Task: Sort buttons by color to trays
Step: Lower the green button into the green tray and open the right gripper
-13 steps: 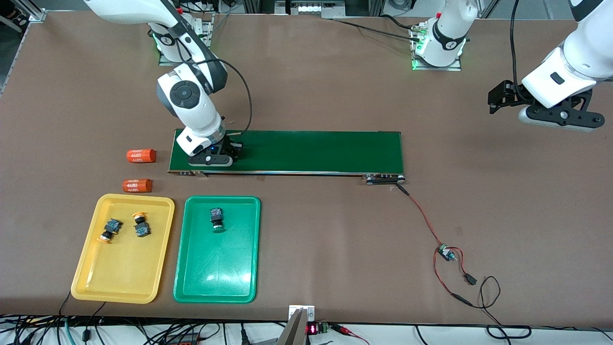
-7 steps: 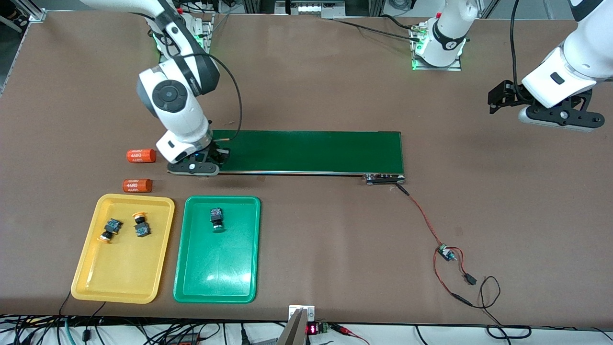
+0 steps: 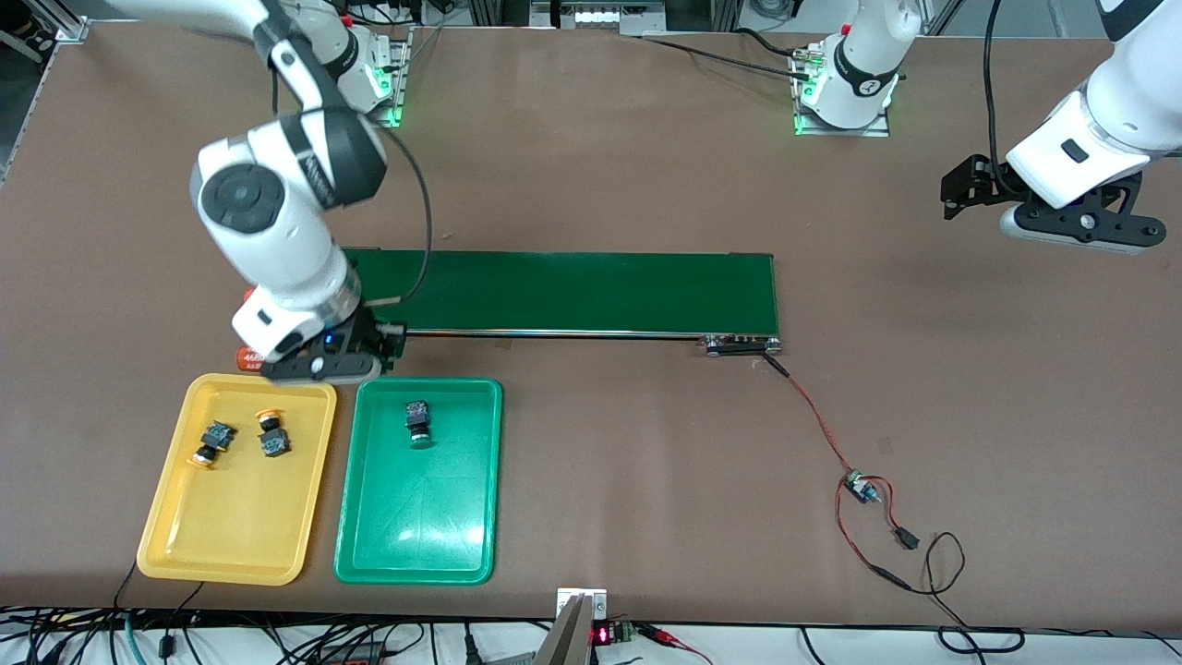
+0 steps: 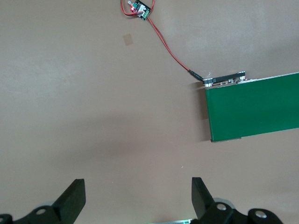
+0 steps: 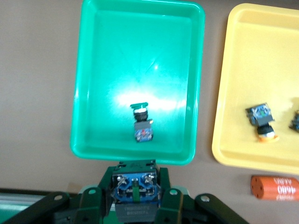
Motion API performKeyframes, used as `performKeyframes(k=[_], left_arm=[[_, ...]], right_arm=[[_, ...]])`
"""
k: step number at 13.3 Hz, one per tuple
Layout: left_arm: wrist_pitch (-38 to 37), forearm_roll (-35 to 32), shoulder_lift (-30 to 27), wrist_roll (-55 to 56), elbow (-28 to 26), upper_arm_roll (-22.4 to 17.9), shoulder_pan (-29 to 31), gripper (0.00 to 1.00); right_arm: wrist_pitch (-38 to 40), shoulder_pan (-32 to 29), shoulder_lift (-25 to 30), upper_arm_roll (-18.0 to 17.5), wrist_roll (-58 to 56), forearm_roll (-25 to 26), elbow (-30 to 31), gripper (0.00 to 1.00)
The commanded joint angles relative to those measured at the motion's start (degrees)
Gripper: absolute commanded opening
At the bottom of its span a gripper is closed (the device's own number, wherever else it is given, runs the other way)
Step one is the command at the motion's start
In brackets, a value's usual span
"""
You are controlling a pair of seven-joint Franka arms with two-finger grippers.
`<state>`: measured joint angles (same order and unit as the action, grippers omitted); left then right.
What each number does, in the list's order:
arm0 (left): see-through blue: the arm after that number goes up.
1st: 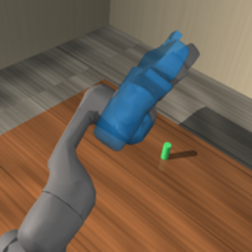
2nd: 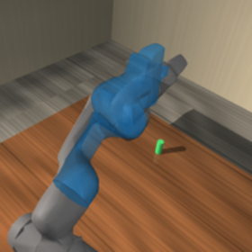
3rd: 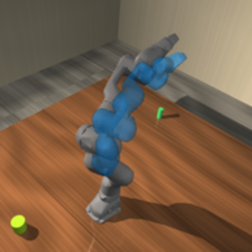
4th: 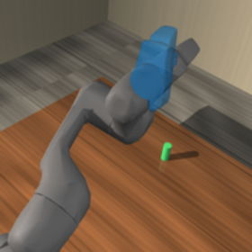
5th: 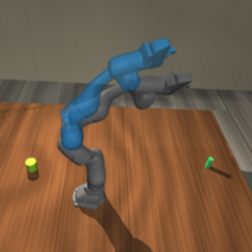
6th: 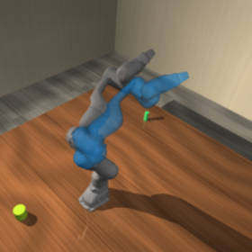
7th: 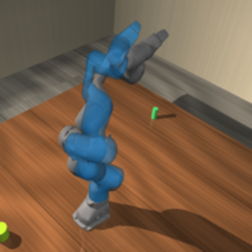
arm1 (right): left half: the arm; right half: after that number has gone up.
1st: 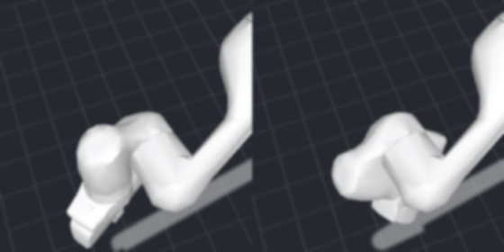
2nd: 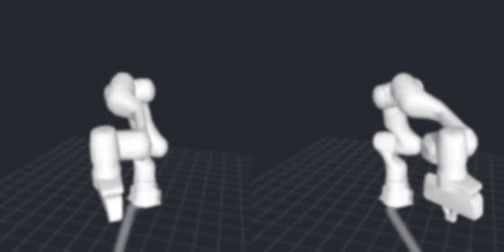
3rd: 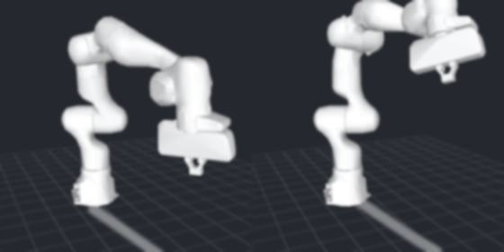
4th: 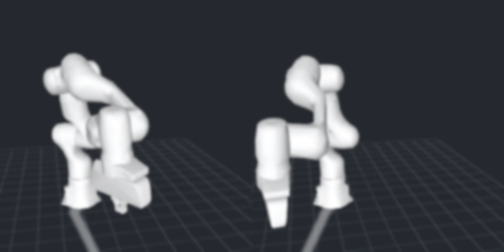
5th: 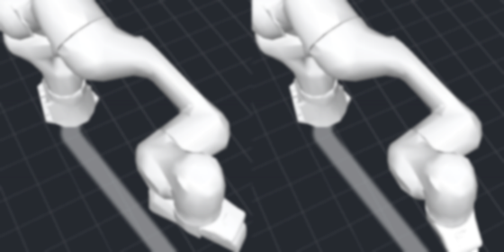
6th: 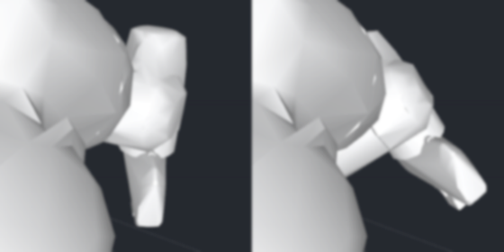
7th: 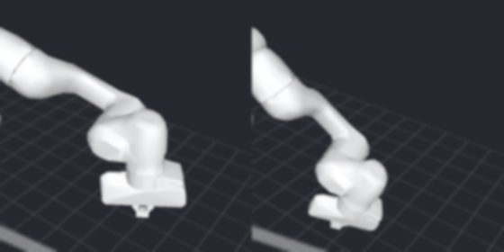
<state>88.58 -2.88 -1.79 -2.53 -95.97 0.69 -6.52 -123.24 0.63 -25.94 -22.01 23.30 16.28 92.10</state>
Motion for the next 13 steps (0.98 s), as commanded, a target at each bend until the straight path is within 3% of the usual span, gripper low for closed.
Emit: performKeyframes(k=[1, 6, 13], left_arm=[[-1.48, 0.77, 0.64, -0.11, 1.66, -0.08, 0.1, 1.0], [-1.48, 0.77, 0.64, -0.11, 1.66, -0.08, 0.1, 1.0], [-1.48, 0.77, 0.64, -0.11, 1.66, -0.08, 0.1, 1.0]], right_arm=[[-1.64, -0.19, -10.42, 0.47, -6.14, 0.24, -8.76, 0.04], [-11.39, -0.02, -19.31, 5.82, -16.25, 0.33, -9.31, 0.04], [-16.07, 0.16, -22.31, 6.27, -16.27, 0.42, -9.48, 0.04]])
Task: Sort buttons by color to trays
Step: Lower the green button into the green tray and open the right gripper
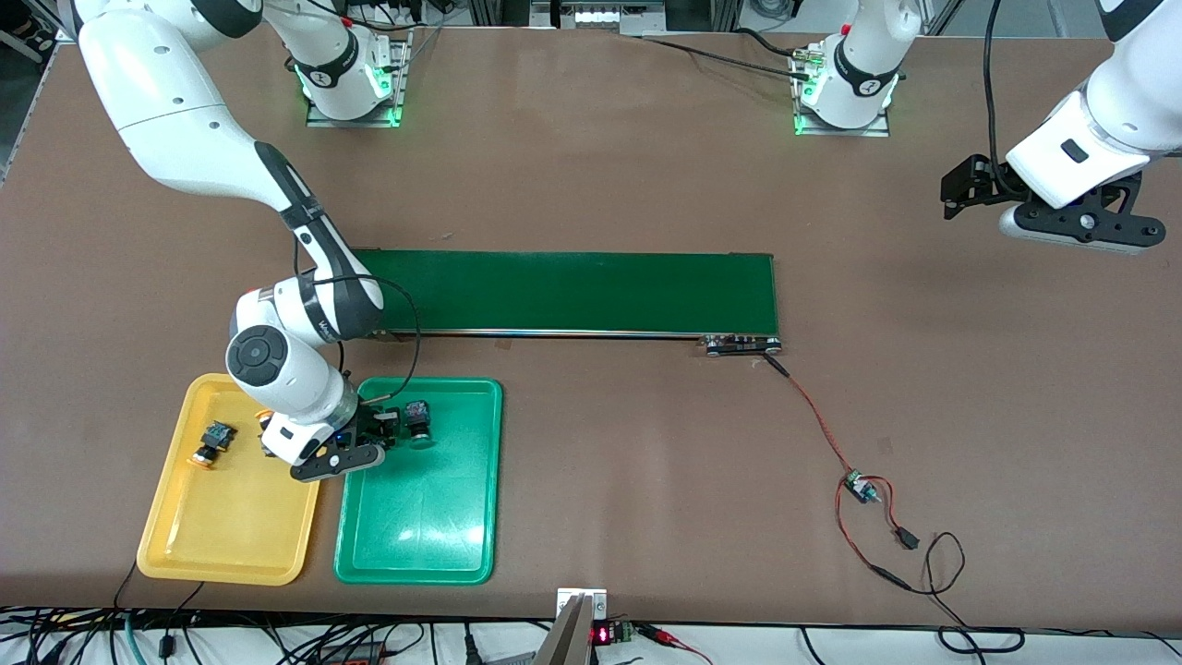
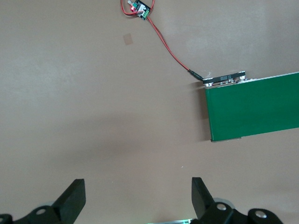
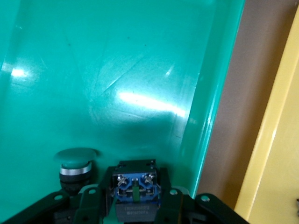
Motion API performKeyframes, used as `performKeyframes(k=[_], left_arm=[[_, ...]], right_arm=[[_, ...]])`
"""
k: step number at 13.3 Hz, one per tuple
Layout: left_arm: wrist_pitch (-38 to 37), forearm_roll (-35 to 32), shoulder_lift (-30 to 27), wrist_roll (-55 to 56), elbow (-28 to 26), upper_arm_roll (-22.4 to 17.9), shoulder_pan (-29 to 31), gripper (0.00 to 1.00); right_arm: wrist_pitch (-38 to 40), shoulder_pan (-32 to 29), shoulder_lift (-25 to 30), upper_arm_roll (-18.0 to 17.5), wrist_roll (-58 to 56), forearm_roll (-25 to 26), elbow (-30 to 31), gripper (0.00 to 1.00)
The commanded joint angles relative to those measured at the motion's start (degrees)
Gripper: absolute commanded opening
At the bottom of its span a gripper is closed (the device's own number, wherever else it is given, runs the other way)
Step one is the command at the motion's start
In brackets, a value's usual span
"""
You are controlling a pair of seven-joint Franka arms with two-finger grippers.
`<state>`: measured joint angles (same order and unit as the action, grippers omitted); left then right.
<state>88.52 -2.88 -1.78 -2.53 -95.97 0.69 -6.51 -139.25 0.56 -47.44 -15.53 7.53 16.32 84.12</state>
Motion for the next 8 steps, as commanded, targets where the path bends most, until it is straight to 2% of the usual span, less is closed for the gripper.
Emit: performKeyframes(k=[1, 3, 4, 5, 6, 7, 8], left_arm=[[-1.42, 0.77, 0.64, -0.11, 1.66, -0.08, 0.1, 1.0], [-1.42, 0.77, 0.64, -0.11, 1.66, -0.08, 0.1, 1.0], [-1.42, 0.77, 0.64, -0.11, 1.66, -0.08, 0.1, 1.0], [-1.42, 0.77, 0.64, -0.11, 1.66, -0.08, 0.19, 1.0], [-1.42, 0.77, 0.64, -0.11, 1.66, -0.08, 0.1, 1.0], [-1.42, 0.77, 0.64, -0.11, 1.66, -0.08, 0.1, 1.0], [-1.42, 0.77, 0.64, -0.11, 1.66, -0.08, 0.1, 1.0]], right_arm=[[-0.66, 0.23, -0.98, -0.12, -0.33, 0.38, -1.5, 0.06], [-1.54, 0.31, -1.6, -0.12, 0.02, 0.29, -1.5, 0.1], [-1.63, 0.4, -1.69, -0.2, 0.11, 0.2, -1.5, 0.21], [-1.63, 0.4, -1.78, -0.2, 0.2, 0.2, -1.5, 0.57], [-1.63, 0.4, -1.78, -0.2, 0.46, 0.2, -1.42, 0.73], [-1.63, 0.4, -1.78, -0.2, 0.9, 0.11, -1.42, 0.96], [-1.63, 0.4, -1.6, -0.2, 1.34, 0.11, -1.33, 1.0]])
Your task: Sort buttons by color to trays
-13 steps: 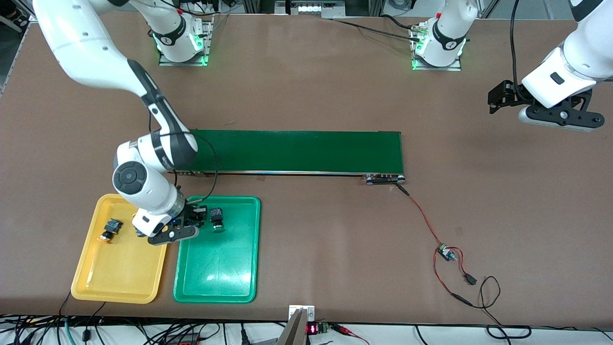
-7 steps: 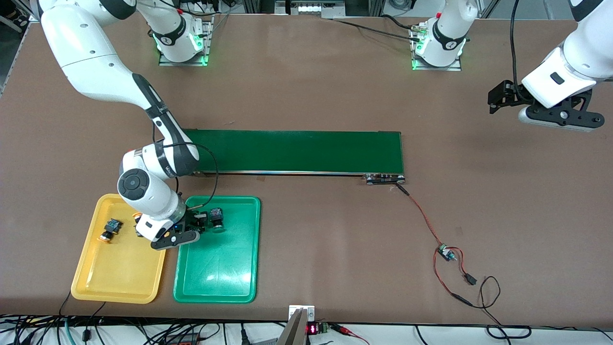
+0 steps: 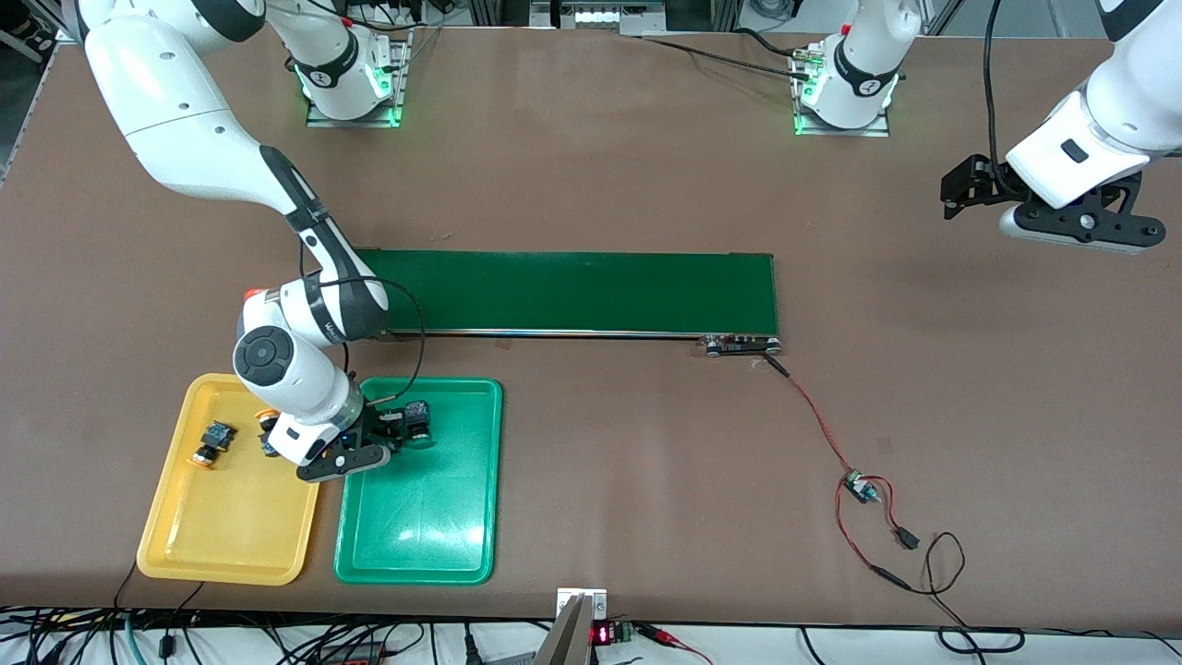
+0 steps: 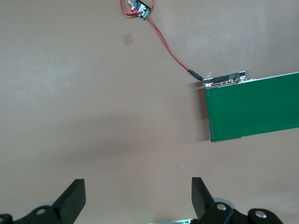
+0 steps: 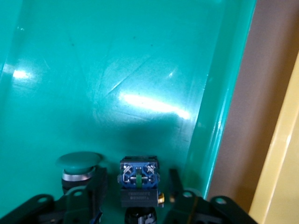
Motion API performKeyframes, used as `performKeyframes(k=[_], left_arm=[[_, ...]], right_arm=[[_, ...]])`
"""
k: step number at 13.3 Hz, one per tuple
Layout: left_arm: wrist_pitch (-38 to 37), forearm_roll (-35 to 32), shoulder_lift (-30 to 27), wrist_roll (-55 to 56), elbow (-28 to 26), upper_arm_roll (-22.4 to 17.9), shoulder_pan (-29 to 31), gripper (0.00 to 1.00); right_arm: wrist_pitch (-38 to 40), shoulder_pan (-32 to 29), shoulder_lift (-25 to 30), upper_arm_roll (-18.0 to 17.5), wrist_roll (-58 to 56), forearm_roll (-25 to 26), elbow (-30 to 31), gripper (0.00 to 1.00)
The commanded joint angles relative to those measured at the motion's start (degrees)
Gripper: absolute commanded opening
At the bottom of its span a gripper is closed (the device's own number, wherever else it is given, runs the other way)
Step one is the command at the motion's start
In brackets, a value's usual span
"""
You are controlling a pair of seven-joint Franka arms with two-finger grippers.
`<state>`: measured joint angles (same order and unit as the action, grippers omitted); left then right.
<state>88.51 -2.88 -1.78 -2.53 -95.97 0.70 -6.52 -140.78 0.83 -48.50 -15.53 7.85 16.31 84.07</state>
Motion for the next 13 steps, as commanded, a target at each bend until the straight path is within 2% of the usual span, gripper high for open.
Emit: performKeyframes(k=[1, 3, 9, 13], left_arm=[[-1.41, 0.77, 0.64, -0.11, 1.66, -0.08, 0.1, 1.0], [-1.41, 0.77, 0.64, -0.11, 1.66, -0.08, 0.1, 1.0], [-1.41, 0.77, 0.64, -0.11, 1.66, -0.08, 0.19, 1.0], [-1.5, 0.77, 0.64, -0.11, 1.66, -0.08, 0.19, 1.0]], right_arm=[[-0.02, 0.13, -0.11, -0.2, 0.85, -0.05, -1.28, 1.0], [1.03, 0.13, 1.81, -0.2, 0.67, -1.1, -0.84, 1.0], [17.79, 0.22, 13.93, -0.38, 0.59, -8.66, -0.84, 1.0], [28.08, 0.04, 22.2, -0.29, 1.99, -9.11, -0.84, 1.0]])
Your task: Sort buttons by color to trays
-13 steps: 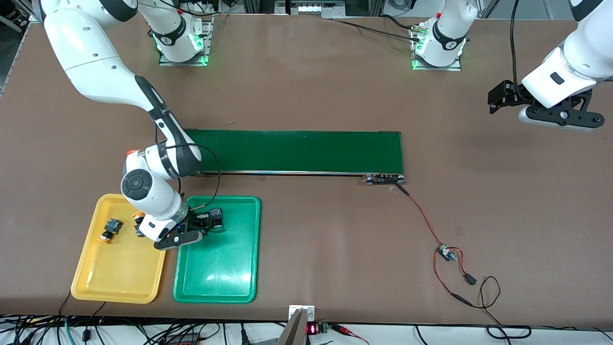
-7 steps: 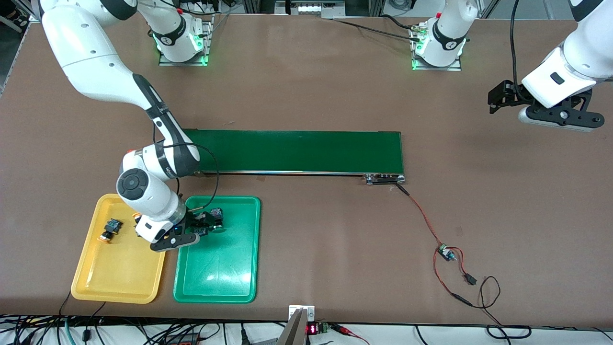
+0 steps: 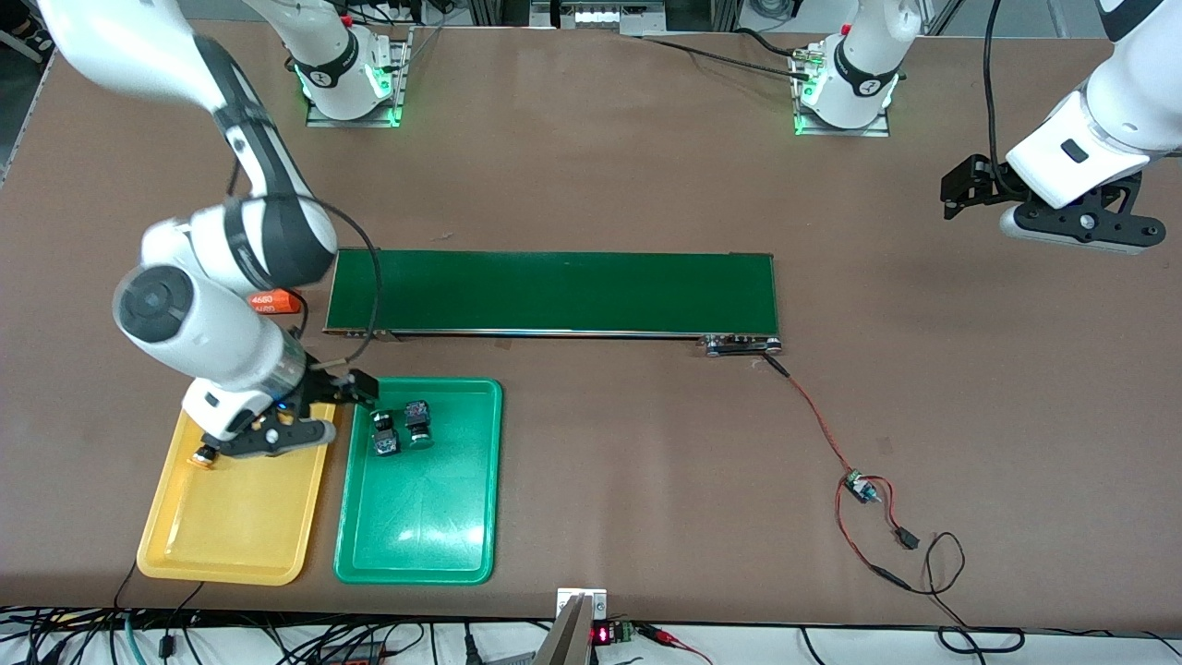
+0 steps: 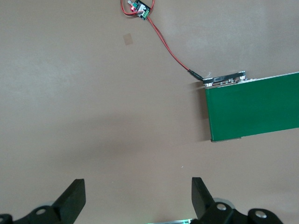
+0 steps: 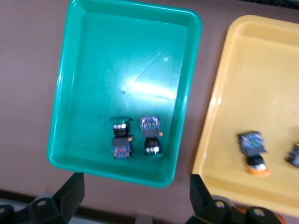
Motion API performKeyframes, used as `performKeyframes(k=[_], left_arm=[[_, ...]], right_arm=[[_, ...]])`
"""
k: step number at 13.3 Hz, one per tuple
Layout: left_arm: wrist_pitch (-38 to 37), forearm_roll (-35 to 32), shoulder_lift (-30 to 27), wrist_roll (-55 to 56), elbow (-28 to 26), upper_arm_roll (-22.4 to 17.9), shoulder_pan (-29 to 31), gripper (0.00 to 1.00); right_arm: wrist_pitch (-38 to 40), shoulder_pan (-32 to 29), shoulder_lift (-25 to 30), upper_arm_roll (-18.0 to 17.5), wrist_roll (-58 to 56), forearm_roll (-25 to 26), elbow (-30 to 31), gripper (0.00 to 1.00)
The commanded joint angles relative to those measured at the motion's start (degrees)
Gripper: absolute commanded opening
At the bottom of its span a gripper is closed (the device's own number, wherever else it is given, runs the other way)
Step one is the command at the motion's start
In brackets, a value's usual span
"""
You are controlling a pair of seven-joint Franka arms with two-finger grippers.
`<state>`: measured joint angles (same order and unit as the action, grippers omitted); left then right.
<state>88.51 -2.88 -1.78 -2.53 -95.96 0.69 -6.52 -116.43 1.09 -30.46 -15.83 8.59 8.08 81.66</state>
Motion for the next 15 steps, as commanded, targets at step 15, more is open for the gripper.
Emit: performKeyframes(k=[15], left_arm=[[-1.67, 0.85, 0.64, -0.11, 1.66, -0.08, 0.19, 1.0]], right_arm=[[28.81, -4.0, 31.42, 8.16, 2.04, -4.64, 9.65, 1.0]])
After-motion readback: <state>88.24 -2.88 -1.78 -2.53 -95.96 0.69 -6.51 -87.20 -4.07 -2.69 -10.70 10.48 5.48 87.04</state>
